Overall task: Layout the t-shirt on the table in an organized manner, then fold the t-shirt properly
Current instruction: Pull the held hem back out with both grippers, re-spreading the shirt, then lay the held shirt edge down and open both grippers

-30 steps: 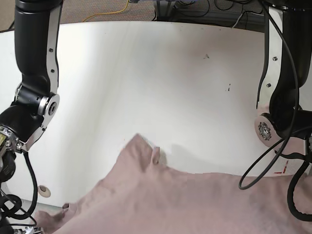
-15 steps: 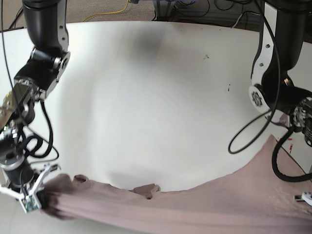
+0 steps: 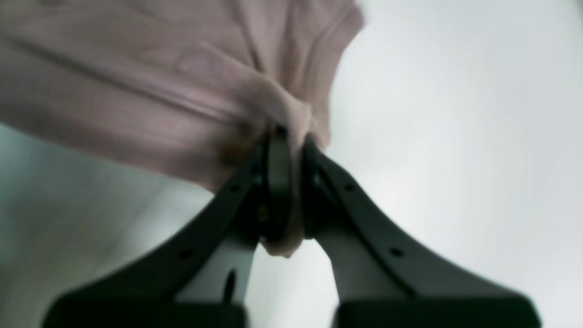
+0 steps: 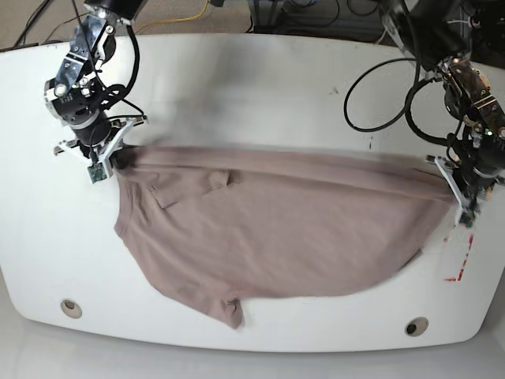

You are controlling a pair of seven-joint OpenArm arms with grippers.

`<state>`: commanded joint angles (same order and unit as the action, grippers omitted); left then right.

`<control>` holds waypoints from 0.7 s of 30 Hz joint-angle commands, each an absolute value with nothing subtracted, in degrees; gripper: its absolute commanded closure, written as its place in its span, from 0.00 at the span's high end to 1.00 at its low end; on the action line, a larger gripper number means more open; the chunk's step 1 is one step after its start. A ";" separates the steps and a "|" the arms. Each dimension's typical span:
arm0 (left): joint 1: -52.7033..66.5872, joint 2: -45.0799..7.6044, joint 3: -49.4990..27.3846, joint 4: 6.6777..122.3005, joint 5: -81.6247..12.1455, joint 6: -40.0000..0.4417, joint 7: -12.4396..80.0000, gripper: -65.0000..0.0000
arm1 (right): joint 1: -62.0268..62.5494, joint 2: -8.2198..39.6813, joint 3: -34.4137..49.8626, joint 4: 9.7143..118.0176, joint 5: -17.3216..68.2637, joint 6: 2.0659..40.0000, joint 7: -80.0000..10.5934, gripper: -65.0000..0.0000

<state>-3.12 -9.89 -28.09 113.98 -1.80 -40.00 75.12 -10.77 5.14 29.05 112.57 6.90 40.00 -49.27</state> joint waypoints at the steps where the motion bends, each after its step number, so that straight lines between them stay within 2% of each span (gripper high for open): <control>1: 0.04 -9.89 -28.09 113.89 -1.80 -40.00 73.71 0.00 | -12.62 4.35 29.05 111.96 6.99 40.00 -48.31 0.00; 7: 10.77 -10.07 -28.09 113.54 -1.63 -40.00 68.62 0.00 | -18.42 3.30 29.05 108.00 7.25 40.00 -44.35 0.00; 21: 17.01 -10.59 -28.09 112.92 -1.36 -40.00 66.68 0.00 | -23.16 3.30 29.05 105.36 7.25 40.00 -43.82 0.00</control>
<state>17.01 -10.59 -28.09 112.92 -1.36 -40.00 66.68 -23.16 3.30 29.05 105.36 7.25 40.00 -43.82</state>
